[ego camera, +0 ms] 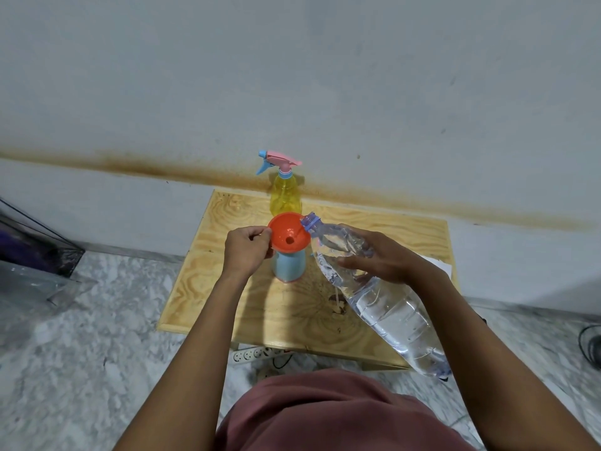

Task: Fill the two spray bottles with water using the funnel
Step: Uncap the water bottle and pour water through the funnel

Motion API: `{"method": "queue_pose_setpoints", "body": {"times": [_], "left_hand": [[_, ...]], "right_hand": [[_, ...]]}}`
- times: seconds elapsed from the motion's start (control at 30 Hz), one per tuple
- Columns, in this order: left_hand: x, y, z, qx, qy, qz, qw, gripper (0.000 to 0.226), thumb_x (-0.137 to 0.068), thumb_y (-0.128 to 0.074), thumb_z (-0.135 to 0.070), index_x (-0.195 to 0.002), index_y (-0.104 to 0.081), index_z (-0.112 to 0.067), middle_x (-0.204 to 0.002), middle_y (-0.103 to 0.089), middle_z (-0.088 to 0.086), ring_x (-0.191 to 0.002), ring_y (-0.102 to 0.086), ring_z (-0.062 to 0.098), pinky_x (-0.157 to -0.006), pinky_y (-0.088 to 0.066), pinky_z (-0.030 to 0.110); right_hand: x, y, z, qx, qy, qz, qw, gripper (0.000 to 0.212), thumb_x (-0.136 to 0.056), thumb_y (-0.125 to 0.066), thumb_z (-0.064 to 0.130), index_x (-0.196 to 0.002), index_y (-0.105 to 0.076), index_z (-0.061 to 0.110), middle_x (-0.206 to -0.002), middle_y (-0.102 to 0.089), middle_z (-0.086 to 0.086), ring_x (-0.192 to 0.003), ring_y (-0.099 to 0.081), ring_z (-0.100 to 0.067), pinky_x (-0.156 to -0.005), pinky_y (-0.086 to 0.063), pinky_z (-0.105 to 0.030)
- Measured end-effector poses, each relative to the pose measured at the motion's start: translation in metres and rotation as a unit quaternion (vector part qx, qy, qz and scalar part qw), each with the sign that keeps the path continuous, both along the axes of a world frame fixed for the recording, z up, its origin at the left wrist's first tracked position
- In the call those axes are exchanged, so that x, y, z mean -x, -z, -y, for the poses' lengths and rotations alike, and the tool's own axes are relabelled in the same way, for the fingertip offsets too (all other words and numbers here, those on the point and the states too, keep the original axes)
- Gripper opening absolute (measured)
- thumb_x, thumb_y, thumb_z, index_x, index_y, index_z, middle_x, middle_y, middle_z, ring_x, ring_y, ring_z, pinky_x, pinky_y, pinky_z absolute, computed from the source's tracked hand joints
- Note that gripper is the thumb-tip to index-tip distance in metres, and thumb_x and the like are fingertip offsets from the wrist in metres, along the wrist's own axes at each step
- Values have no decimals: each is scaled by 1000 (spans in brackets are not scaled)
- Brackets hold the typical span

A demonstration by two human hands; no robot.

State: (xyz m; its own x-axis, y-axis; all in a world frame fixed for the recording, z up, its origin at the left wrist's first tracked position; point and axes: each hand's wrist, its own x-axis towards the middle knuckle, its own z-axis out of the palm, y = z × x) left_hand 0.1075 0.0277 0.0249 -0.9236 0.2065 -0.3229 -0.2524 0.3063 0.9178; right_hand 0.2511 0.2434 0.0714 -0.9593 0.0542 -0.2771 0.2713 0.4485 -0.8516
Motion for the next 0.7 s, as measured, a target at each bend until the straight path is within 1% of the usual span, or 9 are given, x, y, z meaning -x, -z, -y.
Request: {"method": "queue_pose_setpoints", "body": {"times": [0.03,0.1,0.17,0.3,0.43,0.5,0.57,0.63,0.7], "left_hand": [[0,0,0,0,0,0,1000,22,-96,-63,-13,-77,-72,-18,-70,-69,12,-64,-67,25,-82,-61,51],[0,1,0,1,2,-1,1000,20,-96,-63,-13,-78,-72,-17,-70,-69,12,-65,-67,25,-81,-61,51],[0,1,0,1,4,-2,1000,18,-96,-63,-14,-81,-73,-15,-70,-70,11,-65,-68,25,-81,-61,51],[1,2,0,-2,1,0,1000,15,-96,-63,-13,-86,-74,-11,-69,-69,12,-61,-66,22,-81,-61,50],[1,2,-1,-4,1,-1,1000,15,-96,-63,-13,-86,-74,-11,-69,-69,11,-61,-66,22,-81,-61,50],[2,3,-1,-8,1,1,1000,16,-96,-63,-13,-85,-74,-12,-67,-69,11,-59,-66,22,-81,-61,50],[2,5,-1,-12,-1,3,1000,15,-96,-63,-12,-86,-75,-9,-65,-68,11,-55,-65,18,-81,-61,50],[2,6,-1,-12,-4,5,1000,15,-96,-64,-12,-91,-76,-5,-64,-67,10,-52,-64,15,-81,-61,50],[2,7,-1,-11,-7,8,1000,16,-96,-63,-12,-93,-76,-3,-64,-68,10,-54,-64,16,-81,-61,50]], "right_hand": [[1,1,-1,-2,-1,1,1000,58,-87,-73,31,-127,-42,60,-110,-62,26,-85,-73,-7,-68,-62,-33],[2,0,-1,-7,-9,-6,1000,55,-87,-73,33,-111,-44,74,-104,-70,19,-87,-73,-11,-71,-62,-35],[2,-1,-1,-10,-12,-8,1000,55,-87,-73,34,-103,-44,78,-101,-72,15,-88,-73,-12,-73,-62,-35],[4,-3,-1,-8,-12,0,1000,52,-88,-71,33,-110,-44,71,-101,-73,10,-87,-73,-13,-72,-62,-35],[5,-6,-1,-13,-15,12,1000,49,-88,-70,34,-119,-45,63,-102,-72,10,-86,-73,-11,-69,-62,-32],[5,-4,-2,-17,-11,20,1000,50,-88,-70,35,-131,-48,51,-103,-72,10,-86,-73,-11,-68,-60,-30],[6,-4,-2,-34,-17,17,999,53,-89,-69,37,-138,-48,41,-104,-72,13,-89,-71,-6,-73,-54,-25],[6,-4,-3,-46,-24,16,999,53,-89,-68,41,-138,-47,44,-103,-72,18,-89,-69,0,-74,-48,-20],[7,-4,-3,-49,-26,19,998,51,-88,-68,45,-135,-48,47,-102,-71,21,-88,-68,2,-72,-46,-19]]}}
